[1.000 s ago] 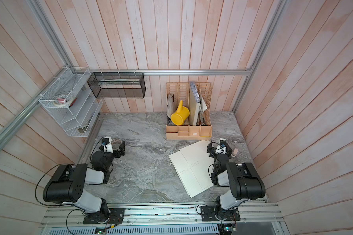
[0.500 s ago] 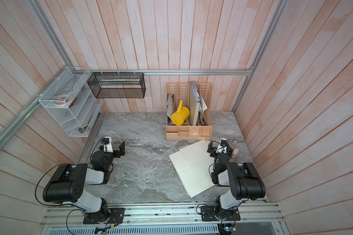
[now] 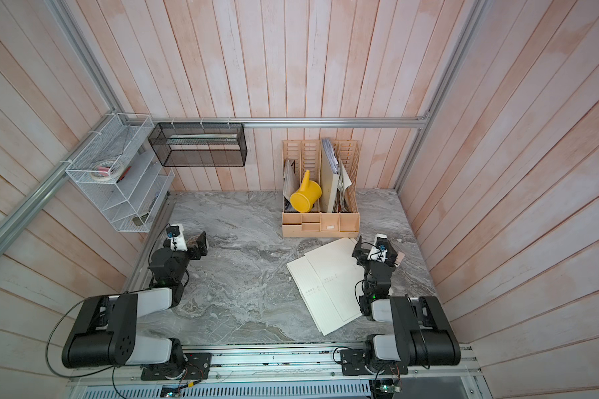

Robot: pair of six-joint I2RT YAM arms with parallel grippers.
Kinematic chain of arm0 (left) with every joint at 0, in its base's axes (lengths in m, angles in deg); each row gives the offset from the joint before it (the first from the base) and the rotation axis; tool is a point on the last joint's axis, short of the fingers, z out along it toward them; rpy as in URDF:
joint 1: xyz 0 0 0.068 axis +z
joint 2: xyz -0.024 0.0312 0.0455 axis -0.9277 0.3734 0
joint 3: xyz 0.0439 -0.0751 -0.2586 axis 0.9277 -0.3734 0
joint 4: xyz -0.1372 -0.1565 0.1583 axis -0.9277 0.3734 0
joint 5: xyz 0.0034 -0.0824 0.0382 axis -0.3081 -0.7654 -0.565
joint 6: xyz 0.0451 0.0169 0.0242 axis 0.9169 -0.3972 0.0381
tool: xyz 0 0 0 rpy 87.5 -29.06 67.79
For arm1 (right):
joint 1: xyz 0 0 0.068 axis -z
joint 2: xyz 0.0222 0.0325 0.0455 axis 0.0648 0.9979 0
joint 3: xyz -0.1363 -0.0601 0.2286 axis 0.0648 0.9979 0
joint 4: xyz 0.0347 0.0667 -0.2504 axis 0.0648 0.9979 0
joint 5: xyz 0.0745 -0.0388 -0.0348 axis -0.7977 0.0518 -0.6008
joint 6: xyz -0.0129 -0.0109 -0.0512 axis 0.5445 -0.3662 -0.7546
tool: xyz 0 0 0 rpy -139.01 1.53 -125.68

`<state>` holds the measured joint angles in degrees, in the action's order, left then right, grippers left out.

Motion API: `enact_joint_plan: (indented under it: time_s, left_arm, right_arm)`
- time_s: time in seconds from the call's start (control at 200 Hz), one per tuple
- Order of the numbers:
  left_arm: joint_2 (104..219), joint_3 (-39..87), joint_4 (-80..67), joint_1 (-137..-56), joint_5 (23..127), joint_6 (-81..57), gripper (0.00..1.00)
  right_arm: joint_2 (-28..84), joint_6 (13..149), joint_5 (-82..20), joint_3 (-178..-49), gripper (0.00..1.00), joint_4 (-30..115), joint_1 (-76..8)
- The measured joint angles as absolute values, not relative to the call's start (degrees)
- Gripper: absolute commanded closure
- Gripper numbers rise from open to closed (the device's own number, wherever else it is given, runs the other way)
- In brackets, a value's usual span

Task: Close the notebook
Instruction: Close the notebook at the center of the board.

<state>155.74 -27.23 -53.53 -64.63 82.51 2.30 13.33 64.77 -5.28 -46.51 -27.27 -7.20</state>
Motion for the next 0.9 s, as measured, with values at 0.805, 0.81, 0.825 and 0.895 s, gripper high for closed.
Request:
enact_joint_plan:
  time_s: [0.805, 0.81, 0.825, 0.895]
  left_arm:
    - [156.6, 5.4, 2.4, -99.0, 70.0, -29.0, 0.33]
    - [156.7, 5.5, 2.4, -99.2, 69.9, -29.1, 0.33]
    - [157.3, 5.6, 2.4, -99.8, 69.6, -29.7, 0.34]
    - [160.0, 5.9, 1.6, -102.2, 68.1, -33.1, 0.34]
  right_arm:
    - [-5.7, 101.0, -7.6, -65.6, 0.02, 42.3, -17.8]
    - [-5.7, 101.2, -7.6, -65.6, 0.02, 42.4, -17.9]
    - [-5.8, 101.7, -7.6, -65.4, 0.02, 42.9, -18.2]
    - [-6.3, 104.2, -7.5, -64.9, 0.02, 45.1, -19.6]
